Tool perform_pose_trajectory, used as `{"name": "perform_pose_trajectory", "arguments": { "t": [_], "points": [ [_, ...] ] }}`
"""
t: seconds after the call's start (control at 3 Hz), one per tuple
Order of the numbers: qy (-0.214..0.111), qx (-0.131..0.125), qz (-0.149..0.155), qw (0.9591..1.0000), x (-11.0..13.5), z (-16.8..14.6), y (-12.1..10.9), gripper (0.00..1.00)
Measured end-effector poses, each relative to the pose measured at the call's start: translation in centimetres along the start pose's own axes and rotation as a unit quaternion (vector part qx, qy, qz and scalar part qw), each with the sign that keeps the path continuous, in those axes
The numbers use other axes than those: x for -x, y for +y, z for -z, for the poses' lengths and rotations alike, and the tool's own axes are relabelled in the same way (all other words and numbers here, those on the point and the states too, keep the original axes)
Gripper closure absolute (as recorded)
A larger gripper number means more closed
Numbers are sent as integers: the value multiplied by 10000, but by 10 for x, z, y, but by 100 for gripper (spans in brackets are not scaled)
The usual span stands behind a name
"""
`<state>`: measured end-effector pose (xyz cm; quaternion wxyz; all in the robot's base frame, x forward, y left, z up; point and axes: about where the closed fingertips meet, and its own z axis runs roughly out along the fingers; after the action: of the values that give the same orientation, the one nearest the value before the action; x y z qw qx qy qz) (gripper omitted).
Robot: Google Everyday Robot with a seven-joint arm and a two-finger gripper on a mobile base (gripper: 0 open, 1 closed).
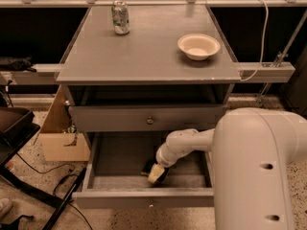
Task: Pick sponge from bottom drawer and place on counter
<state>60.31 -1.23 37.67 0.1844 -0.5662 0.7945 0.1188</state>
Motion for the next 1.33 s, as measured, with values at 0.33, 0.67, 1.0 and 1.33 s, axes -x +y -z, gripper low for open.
{"name": "perform_pose_trajectory", "arguments": {
  "t": [0.33,0.67,1.0,1.33],
  "points": [
    [50,74,-3,10000,-6,-22,7,0],
    [78,181,31,9998,-8,-36,16,16],
    [80,184,30,9998,-8,-36,16,40],
    [80,184,30,9998,-6,-31,16,63]
  ]
}}
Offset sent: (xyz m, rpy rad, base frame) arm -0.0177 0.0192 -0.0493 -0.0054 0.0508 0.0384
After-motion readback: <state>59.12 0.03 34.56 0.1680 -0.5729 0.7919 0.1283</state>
